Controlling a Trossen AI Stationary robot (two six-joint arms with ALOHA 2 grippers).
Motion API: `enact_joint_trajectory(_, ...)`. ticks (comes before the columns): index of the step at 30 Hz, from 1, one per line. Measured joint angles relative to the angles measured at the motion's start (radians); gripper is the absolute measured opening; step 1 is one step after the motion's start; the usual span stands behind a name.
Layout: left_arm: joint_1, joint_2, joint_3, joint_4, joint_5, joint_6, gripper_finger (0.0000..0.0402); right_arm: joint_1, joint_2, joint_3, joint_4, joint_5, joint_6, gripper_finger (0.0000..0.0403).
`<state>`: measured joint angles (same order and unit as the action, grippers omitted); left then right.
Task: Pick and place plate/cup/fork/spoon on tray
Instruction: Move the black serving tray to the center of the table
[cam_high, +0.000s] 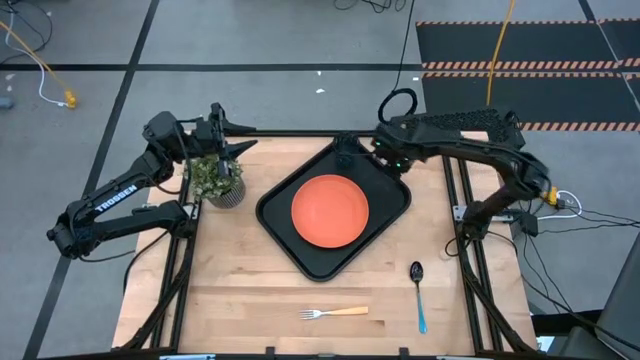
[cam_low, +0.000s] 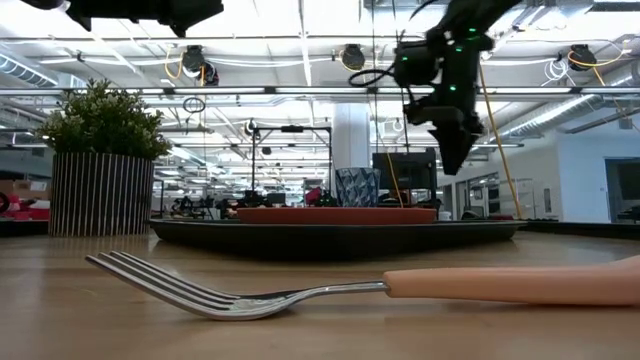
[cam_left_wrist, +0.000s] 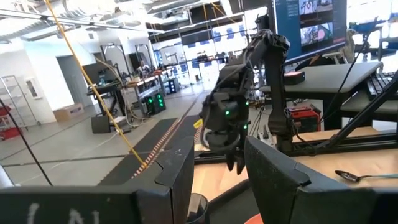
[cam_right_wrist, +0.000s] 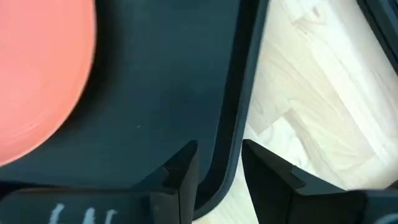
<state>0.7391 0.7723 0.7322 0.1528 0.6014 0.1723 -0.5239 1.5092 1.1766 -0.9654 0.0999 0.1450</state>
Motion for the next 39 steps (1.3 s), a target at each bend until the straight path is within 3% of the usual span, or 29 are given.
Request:
enact_joint_trajectory(4, 0.000, 0.000, 0.000, 0.006, 0.000, -0.011, 0.0145, -0.033, -0.073, -0.158, 0.160, -0.071, 0.045, 0.0116)
enact_joint_trajectory(8, -0.001, 0.000, 0.000, 0.023, 0.000, -0.036, 0.0145, -0.040, -0.053, -0.256, 0.272, -0.072, 0.042, 0.0116)
enact_joint_trajectory(13, 0.000, 0.000, 0.000, 0.032, 0.000, -0.041, 0.0145, -0.061, -0.011, -0.266, 0.309, -0.001, -0.010, 0.0116)
enact_joint_trajectory(29, 0.000, 0.000, 0.000, 0.019, 0.000, -0.036, 0.0145, -0.125, -0.004, -0.320, 0.434, -0.084, 0.006, 0.0116)
enact_joint_trajectory(39, 0.000, 0.000, 0.000, 0.016, 0.000, -0.025, 0.0145, -0.107, -0.007, -0.343, 0.381, -0.075, 0.066, 0.0116)
